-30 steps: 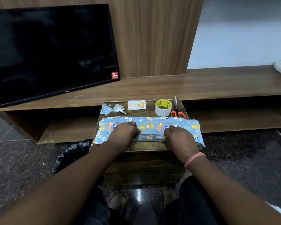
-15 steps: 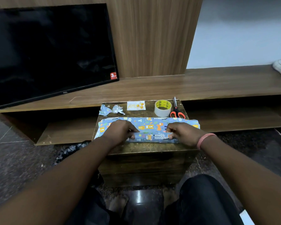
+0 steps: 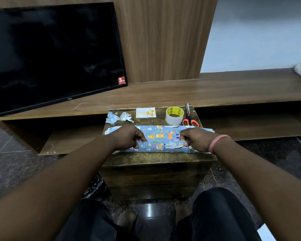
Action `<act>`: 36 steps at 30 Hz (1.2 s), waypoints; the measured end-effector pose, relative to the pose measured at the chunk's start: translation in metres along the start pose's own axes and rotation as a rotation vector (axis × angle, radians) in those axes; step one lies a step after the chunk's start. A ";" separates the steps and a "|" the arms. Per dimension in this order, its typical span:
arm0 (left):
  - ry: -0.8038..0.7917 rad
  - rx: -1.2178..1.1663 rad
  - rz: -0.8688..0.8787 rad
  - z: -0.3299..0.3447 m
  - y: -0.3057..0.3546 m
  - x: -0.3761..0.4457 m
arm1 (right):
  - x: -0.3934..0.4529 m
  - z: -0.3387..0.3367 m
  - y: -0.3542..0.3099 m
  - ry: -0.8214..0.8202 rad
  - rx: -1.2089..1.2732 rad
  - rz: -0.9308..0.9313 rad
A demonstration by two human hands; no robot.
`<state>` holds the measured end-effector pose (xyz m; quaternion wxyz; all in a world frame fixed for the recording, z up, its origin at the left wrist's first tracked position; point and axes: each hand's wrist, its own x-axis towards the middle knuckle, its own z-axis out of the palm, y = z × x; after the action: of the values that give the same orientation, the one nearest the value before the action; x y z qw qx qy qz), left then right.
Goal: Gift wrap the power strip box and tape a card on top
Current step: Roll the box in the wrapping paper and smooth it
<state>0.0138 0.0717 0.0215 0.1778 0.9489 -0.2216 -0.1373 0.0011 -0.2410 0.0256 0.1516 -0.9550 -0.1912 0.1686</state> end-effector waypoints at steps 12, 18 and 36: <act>-0.044 0.197 0.073 -0.010 -0.009 -0.030 | 0.015 -0.011 -0.007 -0.130 -0.053 0.080; -0.052 0.248 0.032 -0.003 -0.006 -0.031 | 0.019 -0.015 -0.015 -0.158 -0.146 0.110; 0.254 0.145 0.003 0.016 -0.045 -0.087 | 0.018 -0.018 -0.030 -0.175 -0.287 0.136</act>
<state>-0.0502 0.1453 0.0048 0.1359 0.9686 -0.2081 0.0006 0.0143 -0.2112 0.0470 -0.0151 -0.9592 -0.1605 0.2321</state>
